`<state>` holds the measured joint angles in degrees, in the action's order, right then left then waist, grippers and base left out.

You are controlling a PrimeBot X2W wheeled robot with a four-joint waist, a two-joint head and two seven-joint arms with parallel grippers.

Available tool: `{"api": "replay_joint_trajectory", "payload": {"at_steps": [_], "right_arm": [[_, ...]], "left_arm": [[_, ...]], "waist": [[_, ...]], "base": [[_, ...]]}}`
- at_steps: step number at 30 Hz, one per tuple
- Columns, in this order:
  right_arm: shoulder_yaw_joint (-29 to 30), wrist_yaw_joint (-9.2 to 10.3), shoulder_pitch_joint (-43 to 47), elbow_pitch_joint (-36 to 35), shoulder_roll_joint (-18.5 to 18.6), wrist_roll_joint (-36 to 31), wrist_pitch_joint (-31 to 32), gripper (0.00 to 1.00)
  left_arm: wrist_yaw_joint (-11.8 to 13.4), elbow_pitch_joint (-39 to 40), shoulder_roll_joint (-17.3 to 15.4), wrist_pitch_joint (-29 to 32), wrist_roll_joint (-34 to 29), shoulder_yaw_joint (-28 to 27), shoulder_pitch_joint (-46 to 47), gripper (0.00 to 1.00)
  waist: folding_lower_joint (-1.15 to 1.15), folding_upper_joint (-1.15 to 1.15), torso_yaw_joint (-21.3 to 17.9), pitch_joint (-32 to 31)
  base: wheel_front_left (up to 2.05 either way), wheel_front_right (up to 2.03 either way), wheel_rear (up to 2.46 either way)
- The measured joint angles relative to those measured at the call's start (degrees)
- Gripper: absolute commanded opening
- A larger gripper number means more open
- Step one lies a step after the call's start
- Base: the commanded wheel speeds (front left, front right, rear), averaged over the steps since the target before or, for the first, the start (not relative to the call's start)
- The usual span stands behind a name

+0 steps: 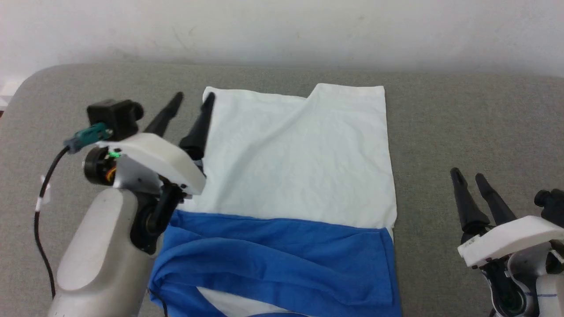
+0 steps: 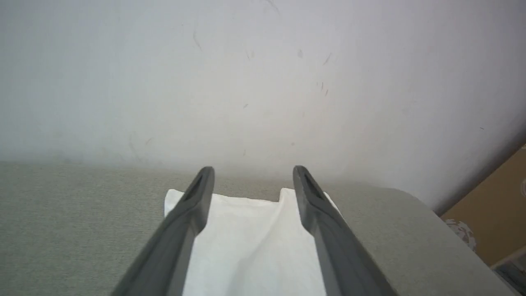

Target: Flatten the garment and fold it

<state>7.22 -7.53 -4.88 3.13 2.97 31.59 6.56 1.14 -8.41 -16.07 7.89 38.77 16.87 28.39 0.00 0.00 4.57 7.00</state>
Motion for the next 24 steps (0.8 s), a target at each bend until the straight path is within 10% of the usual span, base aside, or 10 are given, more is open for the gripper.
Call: {"api": "replay_joint_trajectory", "payload": {"at_steps": [10,24], "right_arm": [[0.02,0.00,-7.59,1.13,0.03,-5.58,8.32,1.00],[2.44,0.00,-46.00,20.03,0.63,-28.59,32.75,1.00]], "left_arm": [[1.99,-2.15,-2.32,-15.92,-4.93,-4.10,-4.83,1.00],[2.29,3.96,-0.69,-19.60,-6.59,-3.63,-0.41,1.00]], "waist": [[0.00,0.00,0.28,2.99],[0.02,0.00,2.39,14.59]], "base": [[0.00,0.00,0.00],[0.00,0.00,0.00]]}}
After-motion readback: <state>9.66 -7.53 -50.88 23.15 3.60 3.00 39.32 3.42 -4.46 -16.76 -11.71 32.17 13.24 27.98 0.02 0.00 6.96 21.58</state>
